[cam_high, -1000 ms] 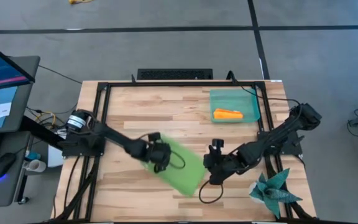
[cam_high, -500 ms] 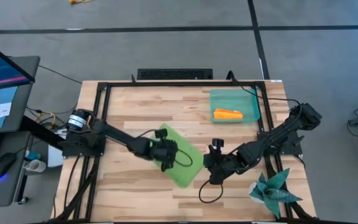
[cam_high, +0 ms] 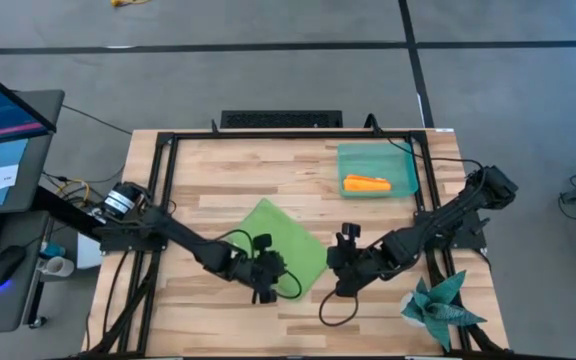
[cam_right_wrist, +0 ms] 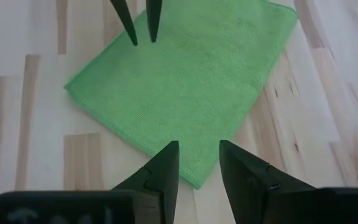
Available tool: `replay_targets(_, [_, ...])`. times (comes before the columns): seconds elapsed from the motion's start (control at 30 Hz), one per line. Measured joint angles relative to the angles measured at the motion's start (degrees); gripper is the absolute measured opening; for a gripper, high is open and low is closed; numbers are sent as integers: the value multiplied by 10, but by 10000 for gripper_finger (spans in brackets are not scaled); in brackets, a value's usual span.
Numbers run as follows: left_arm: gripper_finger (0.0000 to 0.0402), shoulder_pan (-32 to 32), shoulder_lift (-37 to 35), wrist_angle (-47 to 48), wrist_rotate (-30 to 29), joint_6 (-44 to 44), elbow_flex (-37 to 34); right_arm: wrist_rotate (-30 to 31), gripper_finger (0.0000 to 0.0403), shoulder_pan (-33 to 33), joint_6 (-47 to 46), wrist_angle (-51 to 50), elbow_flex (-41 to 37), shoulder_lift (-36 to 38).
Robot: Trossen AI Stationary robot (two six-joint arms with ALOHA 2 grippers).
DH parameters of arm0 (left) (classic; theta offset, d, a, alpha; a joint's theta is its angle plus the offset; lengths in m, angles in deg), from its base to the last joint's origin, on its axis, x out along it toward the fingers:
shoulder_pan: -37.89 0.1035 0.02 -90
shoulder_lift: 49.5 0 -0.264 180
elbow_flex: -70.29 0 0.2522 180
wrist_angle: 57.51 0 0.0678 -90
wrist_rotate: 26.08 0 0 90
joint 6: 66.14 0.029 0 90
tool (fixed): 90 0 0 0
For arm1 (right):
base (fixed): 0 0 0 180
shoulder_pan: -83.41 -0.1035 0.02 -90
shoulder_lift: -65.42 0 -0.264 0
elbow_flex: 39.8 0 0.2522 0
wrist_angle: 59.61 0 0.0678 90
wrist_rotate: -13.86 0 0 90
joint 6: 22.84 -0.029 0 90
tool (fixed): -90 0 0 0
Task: Roll microfiber towels into tight, uniform cylinder then place into a basket
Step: Fold the green towel
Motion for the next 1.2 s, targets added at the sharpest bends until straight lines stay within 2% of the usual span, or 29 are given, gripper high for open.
replay_targets(0.17, [70,18,12,8,45,-21,0,0,136,-7,-9,4,0,0])
replay_targets(0.23, [70,25,34,-18,64,-34,2,0,136,-10,-16,3,0,0])
replay_targets(0.4, [70,28,70,-15,108,-31,11,0,136,-18,-20,7,0,-2])
replay_targets(0.53, [70,29,70,29,137,-5,21,0,136,-20,-20,7,0,-3])
replay_targets(0.7, [70,26,59,163,174,78,43,0,136,-19,-20,11,0,-3])
replay_targets(0.87, [70,9,55,338,125,99,88,0,136,-17,-20,19,0,-3])
replay_targets(1.0, [70,-17,58,478,76,100,152,0,136,-15,-20,22,0,-3])
replay_targets(1.13, [70,-55,56,577,56,46,209,0,136,-15,-20,21,0,-3])
replay_targets(1.2, [70,-77,56,584,46,10,224,0,136,-15,-18,23,0,-3])
